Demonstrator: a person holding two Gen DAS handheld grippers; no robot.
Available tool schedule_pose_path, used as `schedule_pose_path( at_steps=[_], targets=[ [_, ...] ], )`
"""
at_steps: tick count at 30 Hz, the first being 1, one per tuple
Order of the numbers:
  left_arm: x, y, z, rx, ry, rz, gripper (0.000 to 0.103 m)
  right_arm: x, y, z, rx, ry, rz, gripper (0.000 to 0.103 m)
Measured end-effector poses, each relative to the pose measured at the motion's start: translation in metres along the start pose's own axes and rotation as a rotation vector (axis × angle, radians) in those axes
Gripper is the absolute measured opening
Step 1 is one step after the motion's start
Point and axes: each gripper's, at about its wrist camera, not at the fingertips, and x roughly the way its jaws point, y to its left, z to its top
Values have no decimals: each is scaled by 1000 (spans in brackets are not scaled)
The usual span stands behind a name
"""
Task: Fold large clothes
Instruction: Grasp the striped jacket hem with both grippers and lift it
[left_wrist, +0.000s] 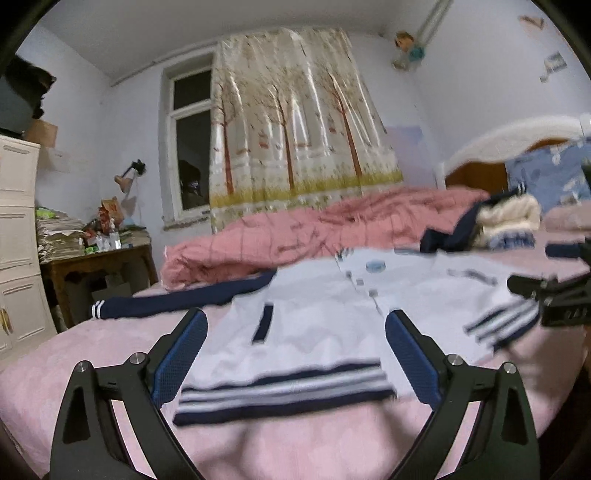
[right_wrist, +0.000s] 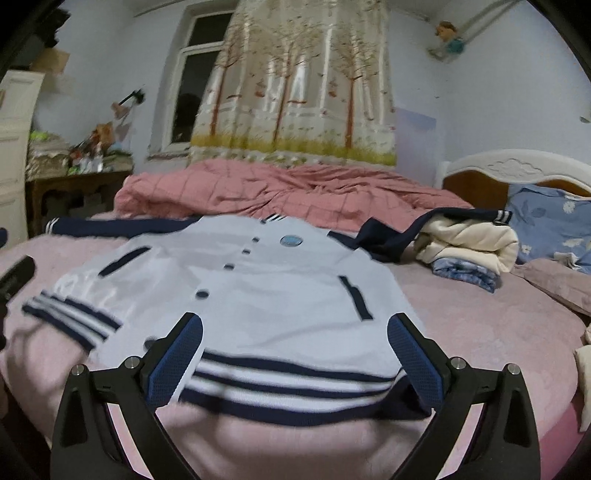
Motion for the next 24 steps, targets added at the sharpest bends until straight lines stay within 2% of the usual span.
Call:
schedule_pose_path(
  at_steps=[2, 5, 6, 8, 10, 13, 15, 16, 17, 19, 21, 23, 24],
  targets=[
    [5, -4, -11, 36, 55, -18, 97, 3, 2, -8, -45, 51, 27, 99],
    [22, -15, -27, 132, 209, -78, 97, 11, 8, -20, -120, 120, 65, 98],
    [28, -19, -34, 176, 253, -74, 97, 14, 10, -23, -154, 151, 79, 98],
    [34, -24, -42, 231, 287, -59, 98, 21, 14, -29, -198, 204, 70, 98],
    [36, -23, -41, 211, 306, -67, 101, 32, 12, -34, -208, 262, 76, 98],
    [51, -16, -37, 233, 361, 0, 103, 43, 3, -34, -164, 335, 104, 98],
    [66, -6, -38, 237, 377, 62, 103, 50, 3, -32, -196, 346, 62, 98],
    [73, 1, -39, 218, 389, 62, 102, 53, 3, -31, -215, 345, 50, 98],
    [82, 10, -39, 190, 413, 59, 101, 55, 2, -30, -222, 347, 47, 99],
    [96, 27, -39, 143, 463, 41, 88, 65, -6, -26, -193, 371, 71, 99],
    [106, 35, -37, 126, 496, 32, 86, 75, -18, -20, -138, 400, 96, 99],
    [110, 38, -36, 126, 518, 21, 80, 83, -23, -16, -142, 406, 65, 99],
    [112, 38, -34, 133, 528, 11, 71, 84, -22, -15, -168, 402, 55, 98]
  ],
)
